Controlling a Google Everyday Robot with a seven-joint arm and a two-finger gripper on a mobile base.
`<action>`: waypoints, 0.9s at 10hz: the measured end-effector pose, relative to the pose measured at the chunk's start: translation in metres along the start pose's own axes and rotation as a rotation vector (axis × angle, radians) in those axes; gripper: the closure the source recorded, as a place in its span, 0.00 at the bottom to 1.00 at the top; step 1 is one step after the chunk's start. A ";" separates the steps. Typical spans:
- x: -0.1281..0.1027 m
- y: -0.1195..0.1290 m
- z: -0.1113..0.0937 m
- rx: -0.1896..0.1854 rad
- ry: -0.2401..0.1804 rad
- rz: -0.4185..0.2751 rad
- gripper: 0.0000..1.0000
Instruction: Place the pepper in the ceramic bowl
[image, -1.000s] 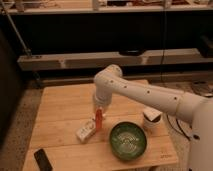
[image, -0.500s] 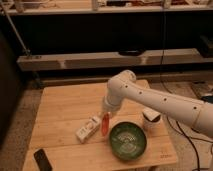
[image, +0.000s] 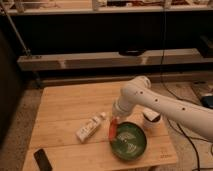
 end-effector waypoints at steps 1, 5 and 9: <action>-0.010 0.009 -0.004 0.002 0.002 0.002 0.77; -0.015 0.019 -0.009 0.016 0.000 0.012 0.67; -0.015 0.019 -0.010 0.032 -0.004 0.013 0.52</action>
